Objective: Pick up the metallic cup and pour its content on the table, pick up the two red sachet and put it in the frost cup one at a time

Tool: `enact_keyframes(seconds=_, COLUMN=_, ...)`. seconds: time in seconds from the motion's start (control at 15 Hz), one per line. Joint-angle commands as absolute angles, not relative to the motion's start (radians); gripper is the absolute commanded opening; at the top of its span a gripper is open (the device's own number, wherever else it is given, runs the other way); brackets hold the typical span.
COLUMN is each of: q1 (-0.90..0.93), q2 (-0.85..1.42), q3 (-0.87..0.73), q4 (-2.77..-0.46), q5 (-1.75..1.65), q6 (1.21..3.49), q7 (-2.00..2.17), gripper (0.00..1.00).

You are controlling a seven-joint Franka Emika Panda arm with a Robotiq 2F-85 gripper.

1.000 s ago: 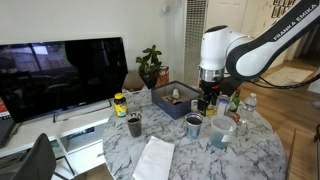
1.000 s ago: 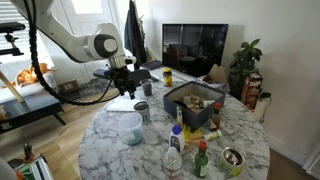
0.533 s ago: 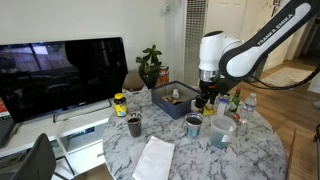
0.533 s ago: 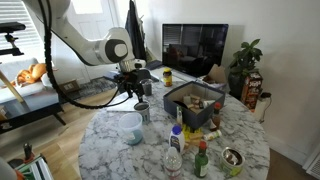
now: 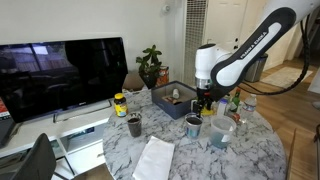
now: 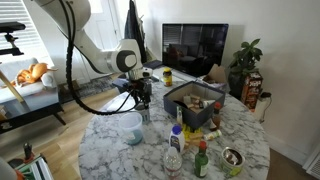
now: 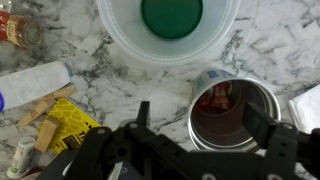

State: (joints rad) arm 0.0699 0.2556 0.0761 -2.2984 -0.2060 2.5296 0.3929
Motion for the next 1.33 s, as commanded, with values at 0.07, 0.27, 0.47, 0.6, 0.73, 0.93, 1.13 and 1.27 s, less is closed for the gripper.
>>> enact_keyframes(seconds=0.07, q1=0.112, q2=0.335, q3=0.035, q4=-2.256, q5=-0.200, q6=2.548, q7=0.383, gripper=0.53)
enact_keyframes(seconds=0.27, q1=0.123, q2=0.361, q3=0.024, q4=-2.241, q5=-0.192, q6=2.545, q7=0.386, gripper=0.30)
enact_keyframes(seconds=0.47, q1=0.150, q2=0.386, q3=-0.004, q4=-2.213, q5=-0.198, q6=2.502, q7=0.456, gripper=0.08)
enact_keyframes(seconds=0.6, q1=0.162, q2=0.398, q3=-0.023, q4=-2.198, q5=-0.191, q6=2.481, q7=0.503, gripper=0.00)
enact_keyframes(seconds=0.73, q1=0.167, q2=0.386, q3=-0.029, q4=-2.189, q5=-0.183, q6=2.458, q7=0.520, gripper=0.03)
enact_keyframes(seconds=0.93, q1=0.197, q2=0.343, q3=-0.054, q4=-2.173, q5=-0.214, q6=2.378, q7=0.612, gripper=0.01)
enact_keyframes(seconds=1.13, q1=0.244, q2=0.260, q3=-0.073, q4=-2.183, q5=-0.313, q6=2.321, q7=0.744, gripper=0.00)
enact_keyframes(seconds=1.27, q1=0.262, q2=0.207, q3=-0.062, q4=-2.184, q5=-0.386, q6=2.281, q7=0.821, gripper=0.01)
